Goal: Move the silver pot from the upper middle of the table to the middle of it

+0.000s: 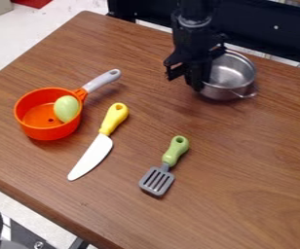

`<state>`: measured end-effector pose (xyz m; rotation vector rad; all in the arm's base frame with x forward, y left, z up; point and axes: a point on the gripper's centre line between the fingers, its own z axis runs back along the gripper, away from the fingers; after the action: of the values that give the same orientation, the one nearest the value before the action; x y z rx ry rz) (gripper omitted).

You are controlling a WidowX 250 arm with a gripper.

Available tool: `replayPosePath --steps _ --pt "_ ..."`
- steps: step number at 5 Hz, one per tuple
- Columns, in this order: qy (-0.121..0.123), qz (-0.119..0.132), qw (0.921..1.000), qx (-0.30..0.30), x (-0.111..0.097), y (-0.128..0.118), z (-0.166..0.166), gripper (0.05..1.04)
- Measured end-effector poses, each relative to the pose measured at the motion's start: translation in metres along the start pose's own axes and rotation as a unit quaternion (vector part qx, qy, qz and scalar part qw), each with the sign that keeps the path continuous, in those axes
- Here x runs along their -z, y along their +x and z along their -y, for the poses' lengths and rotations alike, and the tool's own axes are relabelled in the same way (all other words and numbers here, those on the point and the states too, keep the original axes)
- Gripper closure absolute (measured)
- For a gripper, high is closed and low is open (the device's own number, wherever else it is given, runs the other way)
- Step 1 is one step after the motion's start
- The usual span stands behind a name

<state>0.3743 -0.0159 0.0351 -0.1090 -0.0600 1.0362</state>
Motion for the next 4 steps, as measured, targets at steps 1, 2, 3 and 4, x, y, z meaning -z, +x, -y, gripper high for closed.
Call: replayPosePath --steps 1,2,3,4 --pt "-0.014 -0.002 0.9959 0.089 -0.005 -0.015 -0.005 1.027" --pt "-0.011 -0.032 0.9833 0.179 -0.001 -0.031 -0.012 1.027" --pt "-0.008 -0.044 0.9701 0.238 -0.003 -0.038 -0.018 1.027" --pt "-0.008 -0.053 0.9582 0.281 -0.001 -0.039 -0.023 1.029"
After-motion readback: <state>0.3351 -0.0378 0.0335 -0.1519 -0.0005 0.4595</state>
